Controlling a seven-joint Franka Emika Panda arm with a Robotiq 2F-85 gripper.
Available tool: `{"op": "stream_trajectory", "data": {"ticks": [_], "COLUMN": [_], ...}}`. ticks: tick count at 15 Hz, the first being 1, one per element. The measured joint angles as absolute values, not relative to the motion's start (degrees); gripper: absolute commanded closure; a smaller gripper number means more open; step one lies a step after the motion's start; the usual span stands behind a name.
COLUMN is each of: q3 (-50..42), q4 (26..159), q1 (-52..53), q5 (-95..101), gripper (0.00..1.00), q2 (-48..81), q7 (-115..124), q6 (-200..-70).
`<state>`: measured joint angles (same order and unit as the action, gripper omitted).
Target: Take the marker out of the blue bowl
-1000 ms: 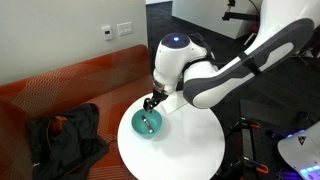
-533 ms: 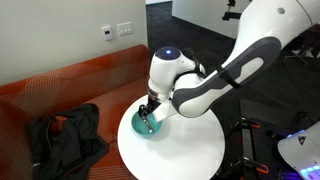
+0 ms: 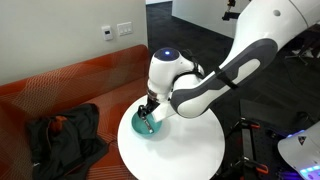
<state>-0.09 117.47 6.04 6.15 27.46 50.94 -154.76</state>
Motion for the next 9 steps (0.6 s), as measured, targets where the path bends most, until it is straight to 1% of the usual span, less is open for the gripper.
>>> {"op": "stream_trajectory", "data": {"ticks": [4,9], "q3": [-0.1,-1.4], "q4": [117.0,113.9], "q1": [6.4,7.5], "q5": [2.9,1.2], "gripper": [0.00,0.00], "q2": [28.7,33.7], "q7": [50.7,50.7], "q6": [-154.8,-156.4]}}
